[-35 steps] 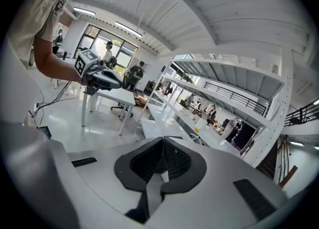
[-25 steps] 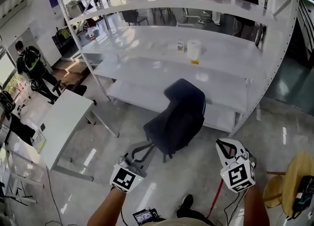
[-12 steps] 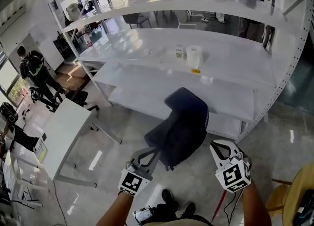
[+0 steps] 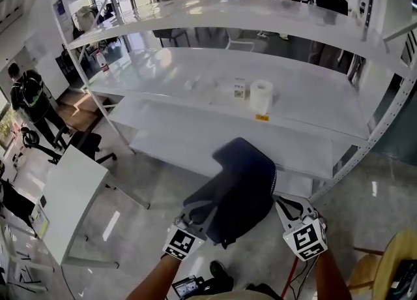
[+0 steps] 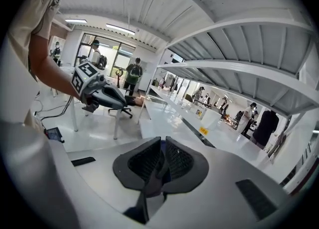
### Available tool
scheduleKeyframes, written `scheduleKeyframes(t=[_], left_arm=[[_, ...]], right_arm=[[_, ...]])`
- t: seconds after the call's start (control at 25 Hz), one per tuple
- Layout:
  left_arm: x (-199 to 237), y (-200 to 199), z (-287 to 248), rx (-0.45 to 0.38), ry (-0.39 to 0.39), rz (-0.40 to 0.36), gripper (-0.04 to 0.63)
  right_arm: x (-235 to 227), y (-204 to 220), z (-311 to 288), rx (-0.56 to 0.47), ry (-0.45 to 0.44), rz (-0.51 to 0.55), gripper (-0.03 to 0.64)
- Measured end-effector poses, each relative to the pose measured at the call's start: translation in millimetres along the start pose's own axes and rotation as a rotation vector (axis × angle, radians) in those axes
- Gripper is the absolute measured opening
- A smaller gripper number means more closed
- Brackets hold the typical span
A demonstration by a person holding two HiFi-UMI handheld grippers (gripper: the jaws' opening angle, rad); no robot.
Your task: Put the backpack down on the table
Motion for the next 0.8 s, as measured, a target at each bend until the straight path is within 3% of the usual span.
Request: scheduleKeyframes(t=[0.32,0.36,0.4,0.48,0.6,0.8], left_arm=[[36,45,-51,0.06,0.083,0.051,0.021],[37,51,-58,0.072,0.092,0.056,0.021],[37,57,-67,0.085,0.101,0.061,0.021],[38,70,-86,0.117,0.116,0.069,0.023],[39,92,-113,0.185,0.121,0.09,0.133],[32,132,-157,0.284,0.104,0.094,0.187]], right_arm=[[-8,11,-67,0.049,-0.041,-0.096,0.033],[-11,14,-74,0.06,-0.05,-0.109,0.057],[-15,18,-83,0.071,-0.058,-0.123,0.122],[-22,29,-103,0.09,-0.072,-0.15,0.149],[-32,46,-134,0.113,-0.096,-0.175,0.152],[-49,79,-186,0.144,-0.131,-0.19,0.152]])
Point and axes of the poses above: the fingertips, and each gripper's own axes: z backward along the fingers, x to its left, y out of its underside, the point moved 7 cm from there along z, backward along the fingers, and after that the axes turned 3 degrees about -z, right-handed, at the moved point
